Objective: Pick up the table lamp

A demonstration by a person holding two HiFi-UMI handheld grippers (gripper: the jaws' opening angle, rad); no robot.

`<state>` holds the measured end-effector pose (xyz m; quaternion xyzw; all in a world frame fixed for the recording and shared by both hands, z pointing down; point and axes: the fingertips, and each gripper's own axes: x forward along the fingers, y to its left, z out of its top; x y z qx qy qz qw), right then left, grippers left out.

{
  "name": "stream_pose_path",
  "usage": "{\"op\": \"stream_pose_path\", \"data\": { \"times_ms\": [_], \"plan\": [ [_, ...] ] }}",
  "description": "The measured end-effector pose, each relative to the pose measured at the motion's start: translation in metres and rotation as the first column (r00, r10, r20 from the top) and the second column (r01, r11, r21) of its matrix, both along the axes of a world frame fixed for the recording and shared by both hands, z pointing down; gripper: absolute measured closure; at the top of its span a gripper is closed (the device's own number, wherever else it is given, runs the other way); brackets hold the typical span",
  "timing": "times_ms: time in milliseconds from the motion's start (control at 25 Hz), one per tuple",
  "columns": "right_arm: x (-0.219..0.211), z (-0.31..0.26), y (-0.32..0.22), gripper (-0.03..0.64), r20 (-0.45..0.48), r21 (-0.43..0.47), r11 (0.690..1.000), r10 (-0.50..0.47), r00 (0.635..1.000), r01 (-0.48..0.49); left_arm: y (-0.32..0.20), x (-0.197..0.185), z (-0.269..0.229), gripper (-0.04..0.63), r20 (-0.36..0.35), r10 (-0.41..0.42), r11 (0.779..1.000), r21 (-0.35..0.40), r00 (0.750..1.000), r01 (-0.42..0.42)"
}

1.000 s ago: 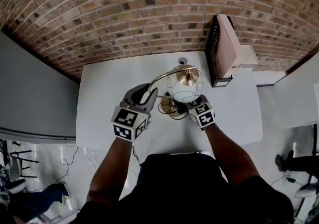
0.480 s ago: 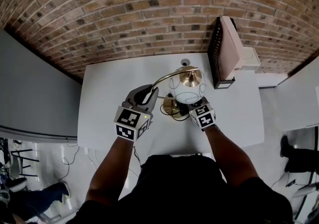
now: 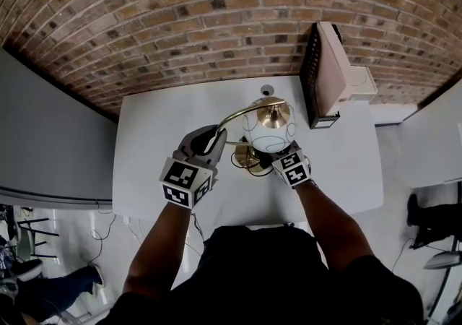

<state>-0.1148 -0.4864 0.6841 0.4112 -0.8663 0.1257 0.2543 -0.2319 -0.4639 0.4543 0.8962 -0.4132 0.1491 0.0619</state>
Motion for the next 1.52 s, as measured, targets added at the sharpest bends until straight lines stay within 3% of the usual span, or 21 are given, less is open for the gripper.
{"op": "stream_pose_path", "data": {
  "times_ms": [160,600,1120,1520],
  "plan": [
    [-0.003,0.004,-0.005,0.569,0.004,-0.008,1.000,0.015,1.000,-0.015,-0.001,0.001,-0.002,0.548,-0.001,0.001,1.000,0.009,1.000,-0.001],
    [-0.004,0.010,-0.008,0.580,0.121,-0.047,0.998,0.045,0.992,-0.040,-0.001,0.000,-0.002,0.546,-0.030,-0.009,1.000,0.000,1.000,0.009],
    [-0.006,0.011,-0.007,0.597,0.128,-0.058,0.998,0.027,0.991,-0.020,-0.004,-0.002,-0.002,0.551,0.006,-0.023,1.000,0.012,1.000,0.023],
    [0.000,-0.025,0.009,0.600,0.153,-0.056,0.998,0.025,0.988,-0.017,-0.008,-0.008,-0.028,0.552,-0.082,-0.010,1.000,-0.013,0.997,0.009]
  ]
}}
